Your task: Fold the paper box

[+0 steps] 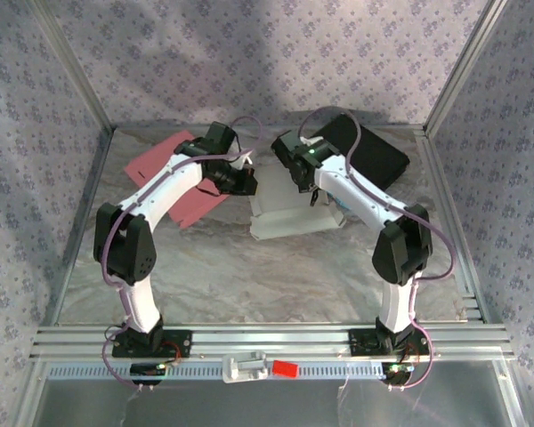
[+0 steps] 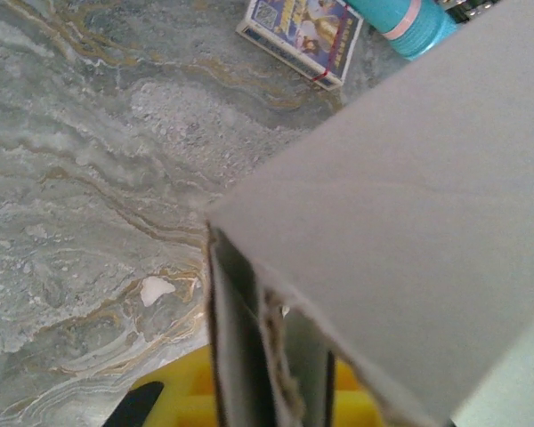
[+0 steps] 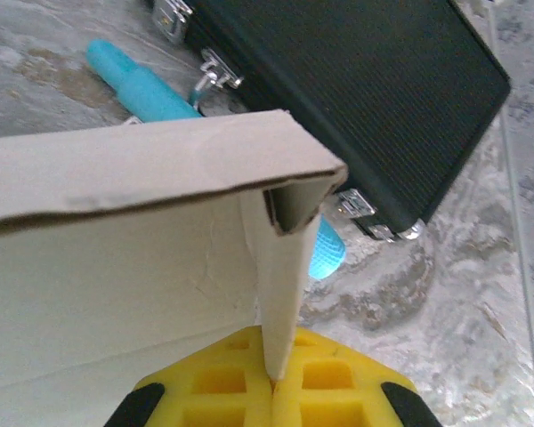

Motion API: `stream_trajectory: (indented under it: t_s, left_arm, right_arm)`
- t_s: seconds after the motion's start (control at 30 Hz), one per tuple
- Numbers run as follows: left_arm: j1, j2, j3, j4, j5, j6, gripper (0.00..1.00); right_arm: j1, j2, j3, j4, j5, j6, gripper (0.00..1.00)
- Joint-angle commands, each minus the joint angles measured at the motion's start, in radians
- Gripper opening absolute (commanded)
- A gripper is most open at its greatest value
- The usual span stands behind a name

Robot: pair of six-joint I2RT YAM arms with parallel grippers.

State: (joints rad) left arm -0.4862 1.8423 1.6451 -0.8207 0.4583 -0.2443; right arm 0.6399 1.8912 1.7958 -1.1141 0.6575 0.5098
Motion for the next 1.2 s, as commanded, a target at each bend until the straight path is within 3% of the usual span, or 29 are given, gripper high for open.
stream_trajectory:
  t_s: [0.0,0.13,0.33,0.63,0.9,1.17]
  left_arm:
    - [-0.037,0.002,0.035,-0.041,-0.049,-0.034,0.00]
    - [-0.041,-0.013,0.008,-0.019,-0.057,-0.062,0.00]
    - [-0.041,-0.015,0.000,-0.013,-0.055,-0.069,0.00]
    - [-0.041,-0.014,-0.010,-0.002,-0.032,-0.063,0.00]
    - [-0.041,0.000,0.006,-0.009,-0.030,-0.061,0.00]
    - [-0.041,0.008,0.016,-0.008,-0.024,-0.062,0.00]
  right_arm:
    - [0.025,0.062,0.062,-0.170,0.111,0.110,0.00]
    - [0.046,0.093,0.107,-0.224,0.145,0.136,0.00]
    - [0.043,0.065,0.108,-0.175,0.072,0.072,0.00]
    - [-0.070,-0.110,-0.044,0.032,-0.184,-0.016,0.00]
    - [-0.136,-0.156,-0.084,0.073,-0.245,-0.033,0.26]
    - [-0.152,-0.133,-0.096,0.097,-0.252,-0.050,0.28]
